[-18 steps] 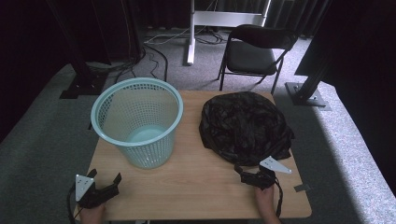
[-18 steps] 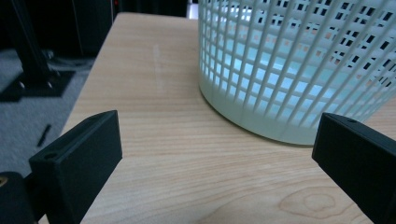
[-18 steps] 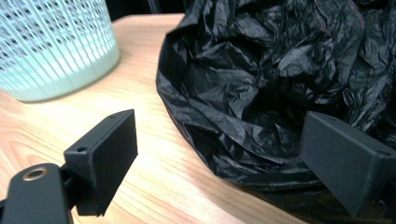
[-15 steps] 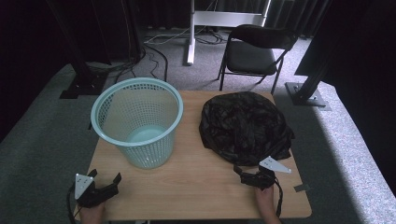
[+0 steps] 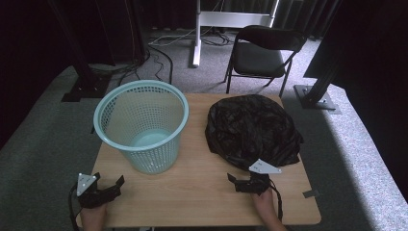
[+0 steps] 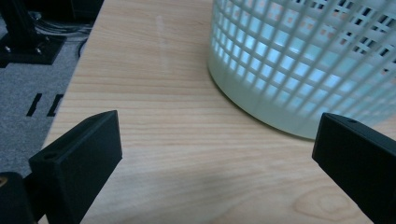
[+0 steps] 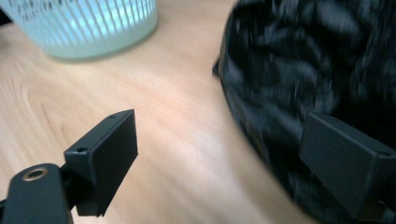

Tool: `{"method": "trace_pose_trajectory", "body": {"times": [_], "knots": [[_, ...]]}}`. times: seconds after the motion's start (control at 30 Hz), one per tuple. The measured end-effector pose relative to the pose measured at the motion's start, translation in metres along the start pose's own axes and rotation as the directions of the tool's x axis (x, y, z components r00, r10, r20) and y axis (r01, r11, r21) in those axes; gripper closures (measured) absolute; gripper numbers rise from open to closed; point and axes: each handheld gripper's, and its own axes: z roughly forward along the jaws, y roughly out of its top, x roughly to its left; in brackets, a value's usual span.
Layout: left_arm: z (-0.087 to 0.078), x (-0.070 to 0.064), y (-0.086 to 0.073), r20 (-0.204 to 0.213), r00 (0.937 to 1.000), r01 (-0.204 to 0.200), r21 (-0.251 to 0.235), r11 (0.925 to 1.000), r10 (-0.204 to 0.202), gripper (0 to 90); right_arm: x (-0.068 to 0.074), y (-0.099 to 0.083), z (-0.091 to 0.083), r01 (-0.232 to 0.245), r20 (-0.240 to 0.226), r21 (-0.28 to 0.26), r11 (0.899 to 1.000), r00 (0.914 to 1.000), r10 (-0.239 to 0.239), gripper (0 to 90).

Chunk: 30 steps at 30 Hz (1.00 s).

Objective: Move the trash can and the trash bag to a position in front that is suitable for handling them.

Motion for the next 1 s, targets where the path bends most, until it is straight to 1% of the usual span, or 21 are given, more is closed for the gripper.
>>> {"method": "trace_pose_trajectory", "body": {"times": [0.1, 0.23, 0.27, 0.33, 0.37, 0.4, 0.43, 0.5, 0.53, 0.6, 0.63, 0.67, 0.7, 0.73, 0.77, 0.8, 0.83, 0.87, 0.9, 0.93, 1.0], "knots": [[0.001, 0.007, 0.005, -0.010, 0.9999, 0.008, -0.008, 0.9999, -0.008, 1.6, 0.003, 0.016, 0.005, -0.005, 0.008, -0.041, 0.999, 1.0000, 0.005, 11.0], [0.007, 0.016, 0.013, -0.026, 0.9996, 0.012, -0.011, 0.9999, -0.012, 1.6, 0.004, 0.039, 0.017, -0.028, 0.016, -0.087, 0.996, 0.9994, 0.029, 11.0], [0.010, 0.019, 0.017, -0.023, 0.9995, 0.021, -0.012, 0.9997, -0.022, 1.6, 0.004, 0.045, 0.021, -0.030, 0.023, -0.099, 0.995, 0.9992, 0.032, 11.0], [0.013, 0.023, 0.022, -0.025, 0.9994, 0.024, -0.023, 0.9994, -0.024, 1.6, 0.004, 0.057, 0.028, -0.038, 0.043, -0.120, 0.992, 0.9982, 0.043, 11.0], [0.016, 0.025, 0.025, -0.026, 0.9992, 0.029, -0.027, 0.9992, -0.030, 1.6, 0.003, 0.062, 0.032, -0.045, 0.052, -0.133, 0.990, 0.9973, 0.052, 11.0], [0.018, 0.027, 0.028, -0.038, 0.9988, 0.030, -0.031, 0.9991, -0.032, 1.6, 0.003, 0.068, 0.037, -0.052, 0.066, -0.141, 0.989, 0.9959, 0.062, 11.0], [0.021, 0.029, 0.031, -0.035, 0.9986, 0.038, -0.036, 0.9986, -0.039, 1.6, 0.003, 0.073, 0.041, -0.066, 0.075, -0.148, 0.987, 0.9942, 0.077, 11.0], [0.026, 0.032, 0.038, -0.048, 0.9977, 0.045, -0.045, 0.9980, -0.047, 1.6, 0.003, 0.084, 0.051, -0.085, 0.074, -0.163, 0.983, 0.9924, 0.099, 11.0], [0.029, 0.033, 0.042, -0.045, 0.9975, 0.053, -0.047, 0.9975, -0.055, 1.6, 0.004, 0.089, 0.057, -0.088, 0.080, -0.167, 0.982, 0.9915, 0.103, 11.0], [0.034, 0.034, 0.050, -0.057, 0.9967, 0.055, -0.058, 0.9968, -0.058, 1.6, 0.007, 0.099, 0.069, -0.092, 0.077, -0.167, 0.982, 0.9914, 0.106, 11.0], [0.037, 0.035, 0.054, -0.052, 0.9975, 0.045, -0.054, 0.9975, -0.048, 1.6, 0.009, 0.103, 0.075, -0.091, 0.082, -0.165, 0.982, 0.9910, 0.106, 11.0], [0.039, 0.036, 0.058, -0.061, 0.9968, 0.048, -0.053, 0.9974, -0.052, 1.6, 0.010, 0.107, 0.081, -0.090, 0.086, -0.162, 0.983, 0.9908, 0.104, 11.0], [0.042, 0.037, 0.062, -0.057, 0.9967, 0.055, -0.065, 0.9964, -0.059, 1.6, 0.012, 0.110, 0.088, -0.094, 0.088, -0.155, 0.983, 0.9902, 0.108, 11.0], [0.045, 0.039, 0.066, -0.068, 0.9960, 0.054, -0.062, 0.9966, -0.059, 1.6, 0.013, 0.113, 0.094, -0.098, 0.097, -0.151, 0.984, 0.9889, 0.113, 11.0], [0.047, 0.040, 0.069, -0.074, 0.9955, 0.054, -0.067, 0.9963, -0.059, 1.6, 0.014, 0.116, 0.102, -0.108, 0.098, -0.143, 0.984, 0.9876, 0.123, 11.0], [0.051, 0.041, 0.072, -0.073, 0.9949, 0.065, -0.071, 0.9953, -0.070, 1.6, 0.014, 0.118, 0.107, -0.124, 0.095, -0.136, 0.983, 0.9860, 0.137, 11.0], [0.053, 0.043, 0.075, -0.085, 0.9939, 0.065, -0.066, 0.9957, -0.070, 1.6, 0.014, 0.121, 0.113, -0.159, 0.095, -0.123, 0.979, 0.9806, 0.172, 11.0], [0.055, 0.044, 0.077, -0.086, 0.9936, 0.068, -0.062, 0.9958, -0.073, 1.6, 0.015, 0.123, 0.118, -0.187, 0.102, -0.112, 0.976, 0.9748, 0.198, 11.0], [0.058, 0.045, 0.079, -0.088, 0.9927, 0.077, -0.064, 0.9950, -0.082, 1.6, 0.016, 0.125, 0.122, -0.201, 0.098, -0.112, 0.973, 0.9723, 0.212, 11.0], [0.060, 0.046, 0.081, -0.095, 0.9920, 0.078, -0.063, 0.9950, -0.083, 1.6, 0.018, 0.128, 0.127, -0.208, 0.100, -0.112, 0.972, 0.9705, 0.220, 11.0], [0.062, 0.048, 0.084, -0.093, 0.9930, 0.069, -0.047, 0.9965, -0.073, 1.6, 0.021, 0.132, 0.136, -0.205, 0.119, -0.101, 0.974, 0.9690, 0.216, 11.0]]}}
